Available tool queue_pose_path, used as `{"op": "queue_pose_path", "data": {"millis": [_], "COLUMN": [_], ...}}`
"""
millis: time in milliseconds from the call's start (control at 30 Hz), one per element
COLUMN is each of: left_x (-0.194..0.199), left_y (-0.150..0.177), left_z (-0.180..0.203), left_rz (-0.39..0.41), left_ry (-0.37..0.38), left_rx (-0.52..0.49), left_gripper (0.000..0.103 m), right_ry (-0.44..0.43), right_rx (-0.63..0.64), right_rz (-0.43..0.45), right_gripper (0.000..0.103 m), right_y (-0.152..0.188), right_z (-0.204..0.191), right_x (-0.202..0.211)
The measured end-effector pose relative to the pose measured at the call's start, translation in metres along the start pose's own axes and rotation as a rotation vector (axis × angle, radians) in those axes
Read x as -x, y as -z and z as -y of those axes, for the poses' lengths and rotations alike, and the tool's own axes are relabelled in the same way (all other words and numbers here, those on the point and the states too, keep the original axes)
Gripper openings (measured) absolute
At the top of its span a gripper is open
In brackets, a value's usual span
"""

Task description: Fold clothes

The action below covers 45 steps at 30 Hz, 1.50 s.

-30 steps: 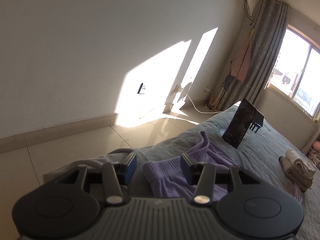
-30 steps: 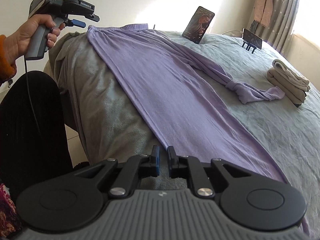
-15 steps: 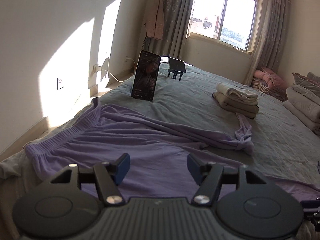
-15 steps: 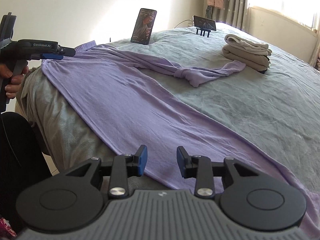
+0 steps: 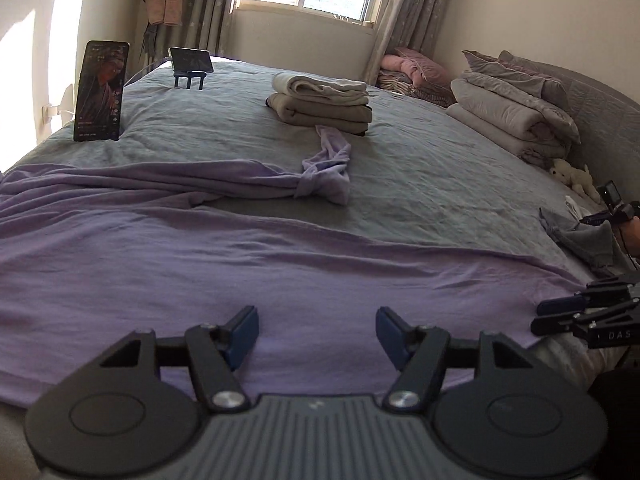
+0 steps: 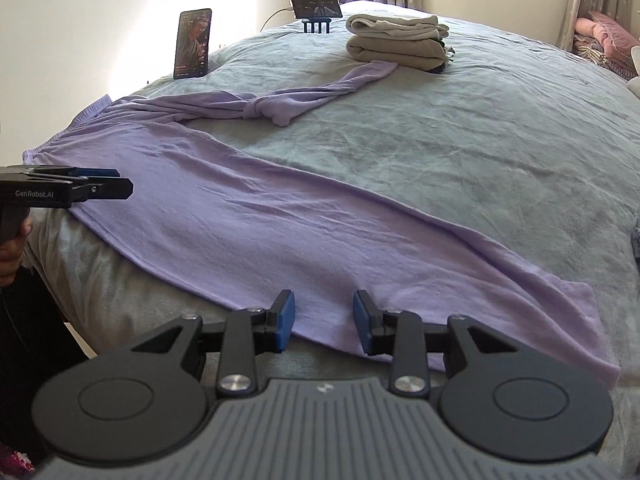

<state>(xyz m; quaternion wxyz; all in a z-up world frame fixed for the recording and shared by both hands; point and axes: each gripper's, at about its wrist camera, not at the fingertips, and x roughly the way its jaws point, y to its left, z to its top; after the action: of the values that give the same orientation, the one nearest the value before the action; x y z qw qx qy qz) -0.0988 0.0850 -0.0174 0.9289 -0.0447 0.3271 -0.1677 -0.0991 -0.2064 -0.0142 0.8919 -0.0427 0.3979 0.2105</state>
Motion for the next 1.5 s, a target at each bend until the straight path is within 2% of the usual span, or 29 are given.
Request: {"op": "queue_pose_path", "data": {"millis": [200, 333, 533, 667, 900, 1100, 1133, 1167, 1233, 1400, 1500], "left_x": [-0.001, -0.002, -0.018, -0.035, -0.059, -0.079, -0.082, -0.084, -0.09, -0.1, -0.106], "left_y": [-0.001, -0.012, -0.027, -0.036, -0.043, -0.049, -0.049, -0.05, -0.049, -0.05, -0.051], "left_z": [0.017, 0.018, 0.037, 0.056, 0.077, 0.076, 0.075, 0.075, 0.075, 0.075, 0.075], "left_rz": [-0.057, -0.073, -0.075, -0.077, -0.099, -0.122, -0.126, -0.13, -0.132, -0.108, -0.093], "left_ry": [0.021, 0.049, 0.09, 0.105, 0.127, 0.11, 0.11, 0.109, 0.106, 0.109, 0.104], "left_rx": [-0.117, -0.123, -0.161, -0.211, -0.256, -0.249, -0.246, -0.246, -0.247, -0.238, -0.224], "left_gripper": [0.074, 0.074, 0.074, 0.074, 0.073, 0.07, 0.07, 0.07, 0.069, 0.069, 0.069], "right_ry": [0.036, 0.096, 0.179, 0.194, 0.165, 0.165, 0.161, 0.155, 0.144, 0.272, 0.295], "right_rx": [-0.034, -0.032, -0.099, -0.168, -0.21, -0.242, -0.246, -0.245, -0.239, -0.218, -0.214], "right_rz": [-0.029, -0.033, 0.017, 0.067, 0.085, 0.078, 0.083, 0.087, 0.092, 0.191, 0.188], "right_gripper": [0.036, 0.038, 0.038, 0.038, 0.038, 0.038, 0.029, 0.005, 0.004, 0.003, 0.003], "right_y": [0.008, 0.014, 0.019, 0.015, 0.003, 0.001, 0.002, 0.003, 0.003, -0.002, -0.006], "right_z": [0.025, 0.039, 0.074, 0.1, 0.133, 0.151, 0.152, 0.153, 0.151, 0.15, 0.154], "right_x": [0.016, 0.034, 0.062, 0.069, 0.044, 0.014, 0.011, 0.009, 0.008, 0.021, 0.015]}}
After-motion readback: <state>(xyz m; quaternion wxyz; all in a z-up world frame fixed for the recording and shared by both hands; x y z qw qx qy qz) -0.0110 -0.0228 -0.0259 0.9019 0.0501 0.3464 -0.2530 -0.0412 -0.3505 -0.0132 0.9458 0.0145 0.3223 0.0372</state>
